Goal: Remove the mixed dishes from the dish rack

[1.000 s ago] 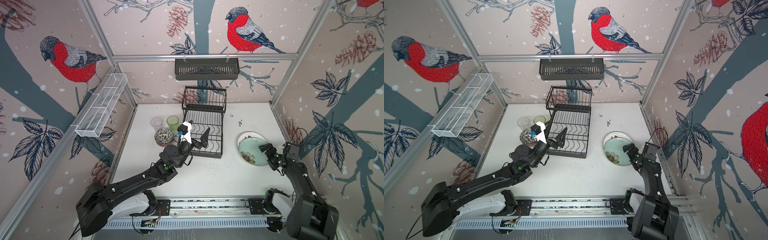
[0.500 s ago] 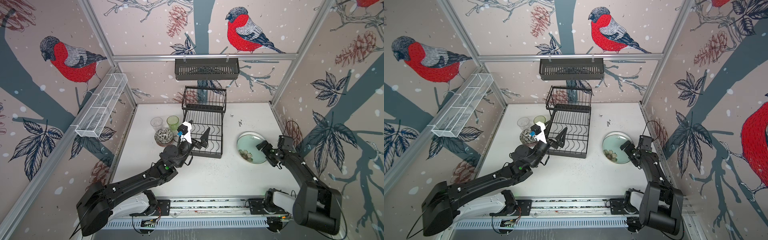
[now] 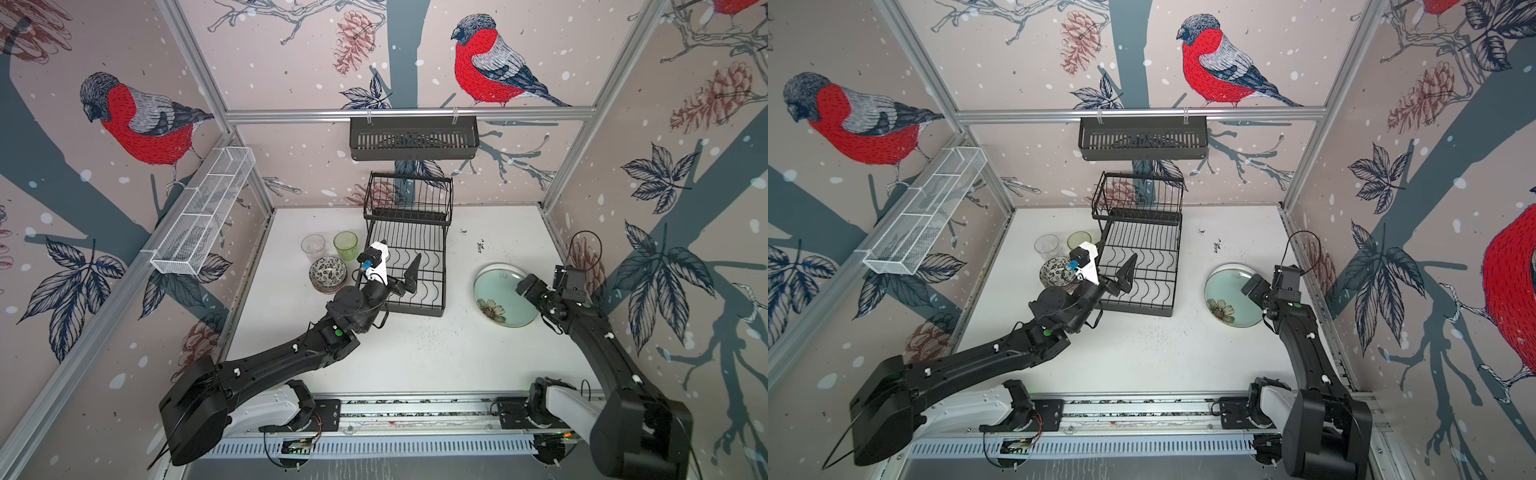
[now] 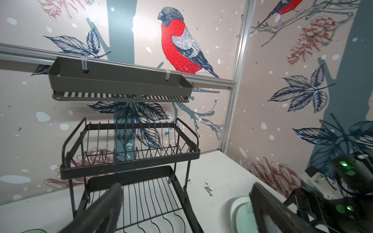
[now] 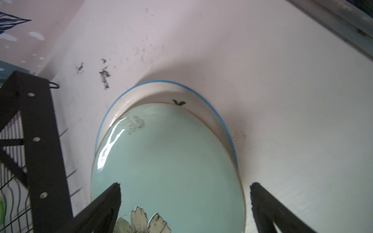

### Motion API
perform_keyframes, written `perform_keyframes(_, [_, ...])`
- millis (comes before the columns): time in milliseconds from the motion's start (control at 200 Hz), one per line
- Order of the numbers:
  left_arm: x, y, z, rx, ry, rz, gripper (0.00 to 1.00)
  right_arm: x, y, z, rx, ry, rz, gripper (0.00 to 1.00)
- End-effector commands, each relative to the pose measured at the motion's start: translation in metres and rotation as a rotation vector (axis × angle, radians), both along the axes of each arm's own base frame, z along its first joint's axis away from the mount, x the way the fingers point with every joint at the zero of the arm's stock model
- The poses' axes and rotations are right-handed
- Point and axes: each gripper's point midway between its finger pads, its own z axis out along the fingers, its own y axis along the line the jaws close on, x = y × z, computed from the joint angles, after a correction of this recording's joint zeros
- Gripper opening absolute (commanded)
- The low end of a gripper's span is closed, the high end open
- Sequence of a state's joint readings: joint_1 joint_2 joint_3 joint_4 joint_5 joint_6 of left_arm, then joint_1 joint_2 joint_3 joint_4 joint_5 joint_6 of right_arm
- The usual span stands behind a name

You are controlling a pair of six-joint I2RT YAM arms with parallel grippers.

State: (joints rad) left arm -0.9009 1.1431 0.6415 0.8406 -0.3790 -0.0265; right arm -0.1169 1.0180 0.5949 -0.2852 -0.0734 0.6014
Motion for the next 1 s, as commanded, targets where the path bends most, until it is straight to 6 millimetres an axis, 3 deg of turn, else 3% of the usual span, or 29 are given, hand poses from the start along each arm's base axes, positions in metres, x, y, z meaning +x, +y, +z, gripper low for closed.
perform_keyframes(0, [0.013,0.013,0.009,0.036,-0.034,0.11,0.98,0.02,0.005,0.036,-0.063,-0.186,0.008,1.0])
perform_keyframes(105, [0.029,0.026,0.008,0.086,-0.051,0.2,0.98,0.029,0.015,0.065,-0.108,-0.338,0.039,1.0])
perform_keyframes(225, [0.056,0.044,-0.006,0.126,0.011,0.273,0.98,0.032,0.021,0.088,-0.233,-0.486,0.055,1.0])
perform_keyframes(450, [0.083,0.104,-0.044,0.209,0.049,0.51,0.98,0.025,0.032,0.095,-0.43,-0.712,0.058,1.0])
perform_keyframes(615, [0.069,0.154,-0.061,0.287,-0.003,0.705,0.98,0.011,0.023,0.098,-0.538,-0.779,-0.015,1.0])
perform_keyframes(830, [0.048,0.202,-0.089,0.304,0.0,0.756,0.98,0.011,0.0,0.085,-0.569,-0.712,-0.155,1.0])
perform_keyframes(996, [0.038,0.23,-0.123,0.273,0.04,0.78,0.98,0.008,-0.008,0.075,-0.609,-0.653,-0.186,1.0])
